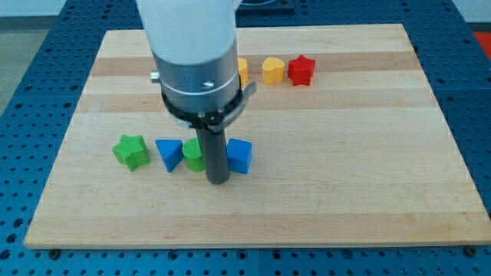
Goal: Slightly push the green circle towards upwards
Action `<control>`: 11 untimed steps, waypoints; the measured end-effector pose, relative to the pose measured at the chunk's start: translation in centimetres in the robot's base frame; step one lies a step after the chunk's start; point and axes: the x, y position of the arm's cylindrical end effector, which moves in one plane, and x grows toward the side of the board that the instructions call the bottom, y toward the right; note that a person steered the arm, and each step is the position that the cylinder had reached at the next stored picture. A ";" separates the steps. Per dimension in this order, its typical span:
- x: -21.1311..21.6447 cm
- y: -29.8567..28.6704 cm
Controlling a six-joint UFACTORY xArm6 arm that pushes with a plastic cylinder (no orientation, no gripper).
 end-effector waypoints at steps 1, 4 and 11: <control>-0.3 -0.3; 1.1 -5.3; -3.0 -1.5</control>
